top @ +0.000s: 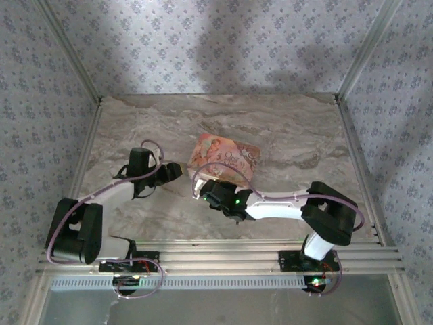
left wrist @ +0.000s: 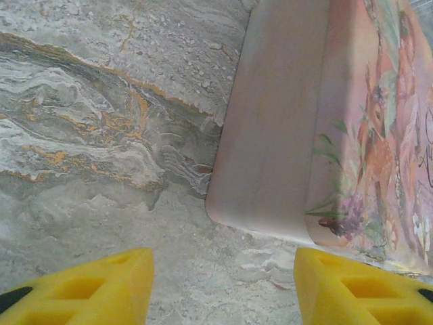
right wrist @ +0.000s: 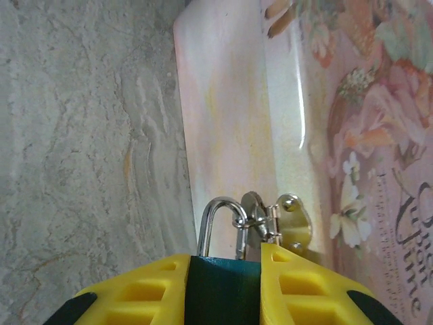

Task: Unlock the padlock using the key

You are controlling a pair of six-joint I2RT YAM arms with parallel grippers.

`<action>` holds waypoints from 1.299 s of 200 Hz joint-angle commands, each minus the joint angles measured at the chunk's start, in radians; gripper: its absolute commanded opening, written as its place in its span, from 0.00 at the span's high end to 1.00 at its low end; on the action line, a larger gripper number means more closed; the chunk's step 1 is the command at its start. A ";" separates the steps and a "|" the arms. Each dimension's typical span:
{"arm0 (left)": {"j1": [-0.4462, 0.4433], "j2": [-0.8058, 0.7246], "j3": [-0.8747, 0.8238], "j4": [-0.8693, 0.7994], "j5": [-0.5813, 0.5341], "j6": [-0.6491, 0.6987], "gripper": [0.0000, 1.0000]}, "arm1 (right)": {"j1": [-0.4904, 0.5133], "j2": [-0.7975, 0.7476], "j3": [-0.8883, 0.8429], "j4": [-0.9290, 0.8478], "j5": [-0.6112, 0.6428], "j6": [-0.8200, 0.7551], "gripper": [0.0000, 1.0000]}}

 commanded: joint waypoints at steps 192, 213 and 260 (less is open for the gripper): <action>0.035 0.236 0.091 0.210 0.124 -0.037 0.45 | -0.150 -0.054 0.168 -0.187 -0.242 -0.092 1.00; 0.036 0.246 0.089 0.215 0.129 -0.035 0.46 | -0.150 -0.032 0.167 -0.185 -0.230 -0.136 1.00; 0.036 0.265 0.070 0.248 0.139 -0.049 0.46 | -0.154 0.038 0.151 -0.153 -0.213 -0.170 1.00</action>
